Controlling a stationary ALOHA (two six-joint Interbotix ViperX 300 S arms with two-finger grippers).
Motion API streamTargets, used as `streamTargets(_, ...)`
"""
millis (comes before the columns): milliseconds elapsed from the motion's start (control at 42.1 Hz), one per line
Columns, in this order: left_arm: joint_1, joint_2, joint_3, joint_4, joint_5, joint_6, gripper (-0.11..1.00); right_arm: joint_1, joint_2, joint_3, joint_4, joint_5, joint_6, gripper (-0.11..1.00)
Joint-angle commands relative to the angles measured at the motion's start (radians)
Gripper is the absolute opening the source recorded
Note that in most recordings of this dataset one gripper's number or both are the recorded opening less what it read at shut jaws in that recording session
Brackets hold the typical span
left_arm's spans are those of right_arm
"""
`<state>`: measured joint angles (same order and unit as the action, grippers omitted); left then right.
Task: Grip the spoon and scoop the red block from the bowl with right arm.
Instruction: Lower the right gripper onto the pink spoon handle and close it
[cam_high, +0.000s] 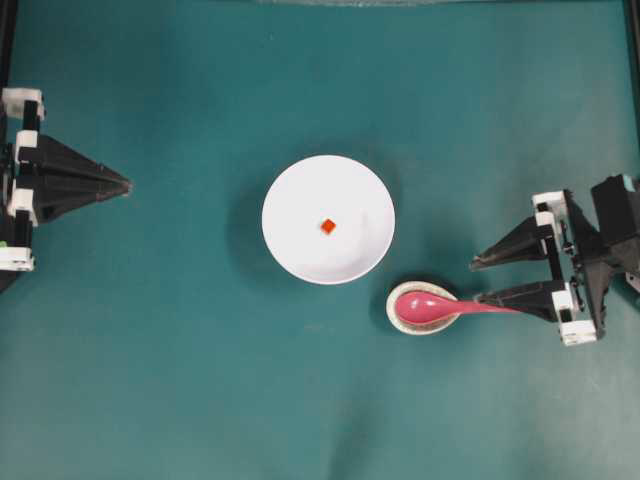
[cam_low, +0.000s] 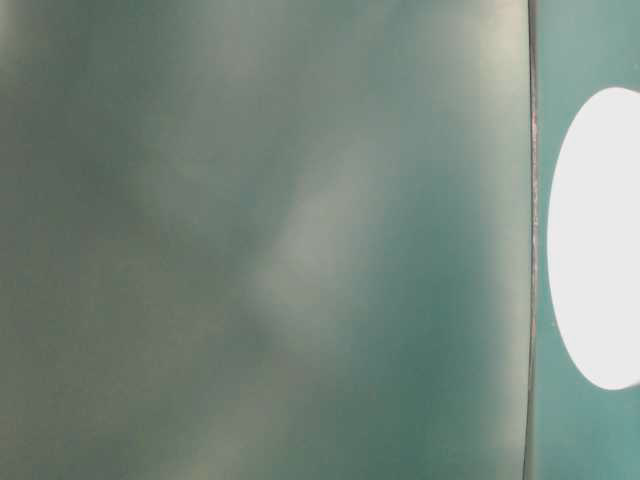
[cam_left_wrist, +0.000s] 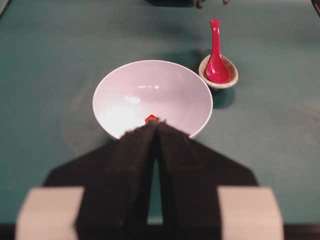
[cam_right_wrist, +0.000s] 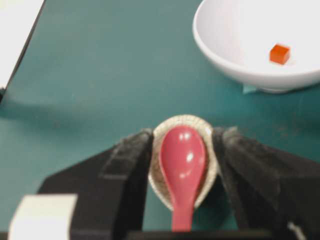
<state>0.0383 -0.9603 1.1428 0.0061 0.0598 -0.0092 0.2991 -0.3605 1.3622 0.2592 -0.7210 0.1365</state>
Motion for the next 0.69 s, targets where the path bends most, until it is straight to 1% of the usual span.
streamTargets(0, 0.003, 0.008, -0.025, 0.002, -0.003, 0.005, 0.00, 0.043, 0.072, -0.002, 0.025, -0.066, -0.002, 0.56)
streamTargets(95, 0.002, 0.008, -0.025, 0.003, -0.003, 0.006, 0.00, 0.086, 0.138, 0.002, 0.058, -0.112, -0.003, 0.56)
streamTargets(214, 0.003, 0.008, -0.025, 0.002, 0.011, 0.009, 0.00, 0.152, 0.225, 0.002, 0.127, -0.158, -0.003, 0.56)
streamTargets(261, 0.002, 0.008, -0.025, 0.002, 0.015, 0.009, 0.00, 0.170, 0.253, 0.002, 0.153, -0.173, -0.006, 0.56)
streamTargets(332, 0.003, 0.008, -0.025, 0.002, 0.018, 0.012, 0.00, 0.187, 0.285, 0.002, 0.176, -0.192, -0.011, 0.56)
streamTargets(404, 0.002, 0.008, -0.025, 0.002, 0.020, 0.014, 0.00, 0.198, 0.310, 0.002, 0.187, -0.196, -0.012, 0.56)
streamTargets(570, 0.003, 0.008, -0.025, 0.003, 0.018, 0.014, 0.00, 0.201, 0.342, -0.005, 0.192, -0.198, -0.018, 0.56)
streamTargets(665, 0.002, 0.008, -0.025, 0.003, 0.020, 0.014, 0.00, 0.201, 0.348, -0.003, 0.207, -0.198, -0.023, 0.56)
